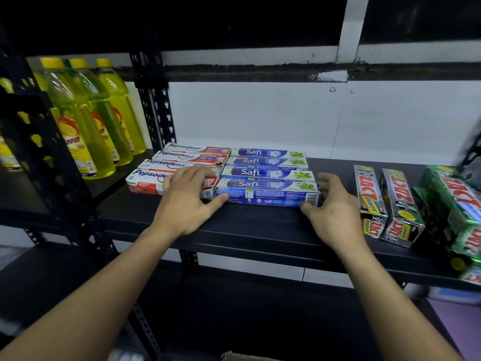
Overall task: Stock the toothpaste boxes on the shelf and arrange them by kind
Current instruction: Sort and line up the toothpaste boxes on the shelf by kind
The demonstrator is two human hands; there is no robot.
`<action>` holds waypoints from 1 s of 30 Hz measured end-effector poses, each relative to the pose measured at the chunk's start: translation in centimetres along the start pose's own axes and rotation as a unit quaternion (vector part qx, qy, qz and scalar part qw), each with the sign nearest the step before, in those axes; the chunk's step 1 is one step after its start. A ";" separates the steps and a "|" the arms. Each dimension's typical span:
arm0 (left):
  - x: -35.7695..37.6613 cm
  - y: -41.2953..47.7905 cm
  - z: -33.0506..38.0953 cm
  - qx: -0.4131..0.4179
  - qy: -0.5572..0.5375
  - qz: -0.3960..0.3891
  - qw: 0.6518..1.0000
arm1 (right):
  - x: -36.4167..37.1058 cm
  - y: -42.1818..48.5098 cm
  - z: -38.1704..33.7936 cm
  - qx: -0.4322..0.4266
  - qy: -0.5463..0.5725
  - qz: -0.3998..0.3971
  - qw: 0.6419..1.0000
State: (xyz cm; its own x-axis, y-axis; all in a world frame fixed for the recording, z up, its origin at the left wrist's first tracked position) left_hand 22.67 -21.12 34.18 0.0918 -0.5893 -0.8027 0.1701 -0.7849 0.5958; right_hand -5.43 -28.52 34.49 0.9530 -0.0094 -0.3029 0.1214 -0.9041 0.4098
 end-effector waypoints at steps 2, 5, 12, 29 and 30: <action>0.0 0.0 0.0 -0.001 -0.001 -0.001 1.000 | -0.1 0.0 -0.1 0.003 -0.001 -0.002 1.000; 0.0 -0.1 0.0 -0.001 -0.003 0.001 1.000 | -0.1 -0.1 -0.2 0.003 -0.005 -0.002 1.000; -0.1 -0.1 0.0 -0.002 0.001 0.000 1.000 | 0.0 -0.2 -0.4 0.011 -0.008 -0.004 1.000; -0.2 -0.1 0.0 -0.002 -0.009 -0.005 1.000 | 0.1 -0.2 -0.7 0.028 -0.049 -0.038 0.998; -0.2 0.0 0.0 -0.003 -0.009 -0.005 1.000 | 0.1 -0.2 -0.7 0.027 -0.049 -0.037 0.998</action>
State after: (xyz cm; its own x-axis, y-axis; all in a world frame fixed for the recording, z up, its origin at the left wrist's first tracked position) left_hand 22.65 -20.95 34.32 0.0727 -0.5849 -0.8079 0.1763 -0.7897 0.5876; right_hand -5.16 -28.05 34.96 0.9099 0.0195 -0.4144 0.1736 -0.9252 0.3375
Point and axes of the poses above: each hand's wrist, its own y-axis towards the middle knuckle, its own x-axis out of the palm, z = x × y, the point moved 2 cm from there along y, towards the middle knuckle, and after that the axes turned 12 degrees about y, right-handed, at the moved point
